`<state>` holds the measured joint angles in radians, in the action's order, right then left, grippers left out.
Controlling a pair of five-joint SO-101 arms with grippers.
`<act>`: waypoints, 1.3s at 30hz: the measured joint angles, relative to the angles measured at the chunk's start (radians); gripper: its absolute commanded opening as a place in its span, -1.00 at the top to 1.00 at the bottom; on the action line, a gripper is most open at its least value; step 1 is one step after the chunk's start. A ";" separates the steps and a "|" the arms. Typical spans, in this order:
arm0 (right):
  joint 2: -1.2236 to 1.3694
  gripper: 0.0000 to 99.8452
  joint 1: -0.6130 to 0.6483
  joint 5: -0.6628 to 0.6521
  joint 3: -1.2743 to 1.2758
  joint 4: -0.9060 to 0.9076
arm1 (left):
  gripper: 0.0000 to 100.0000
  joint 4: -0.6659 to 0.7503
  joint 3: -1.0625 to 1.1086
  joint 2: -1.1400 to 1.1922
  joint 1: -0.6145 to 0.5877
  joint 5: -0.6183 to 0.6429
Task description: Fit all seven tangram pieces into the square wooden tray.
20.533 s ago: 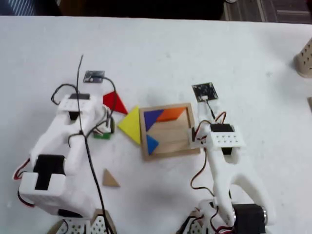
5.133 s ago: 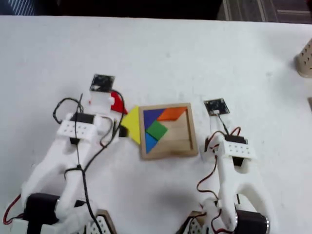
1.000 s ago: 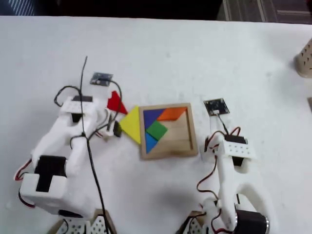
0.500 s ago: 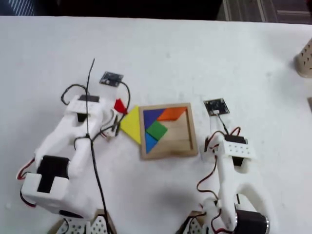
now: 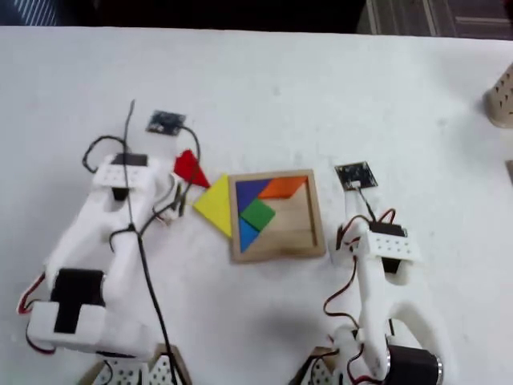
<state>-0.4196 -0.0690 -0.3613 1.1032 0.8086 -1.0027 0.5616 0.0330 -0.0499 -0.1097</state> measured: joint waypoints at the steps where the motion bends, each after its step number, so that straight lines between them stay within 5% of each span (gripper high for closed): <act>1: 0.000 0.96 0.000 0.000 0.000 0.000 | 0.78 -0.011 0.000 -0.017 -0.009 0.020; 16: 0.000 0.96 0.000 0.000 0.000 0.000 | 0.78 -0.046 0.000 -0.058 0.006 0.107; 33: 0.000 0.96 0.000 0.000 0.000 0.000 | 0.78 0.089 -0.166 -0.058 0.499 0.101; 39: 0.000 0.96 0.000 0.000 0.000 0.000 | 0.78 0.115 -0.166 -0.025 0.657 -0.043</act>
<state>-0.4196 -0.0690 -0.3613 1.1032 0.8086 -0.8876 0.3959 0.0084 0.6068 -0.1527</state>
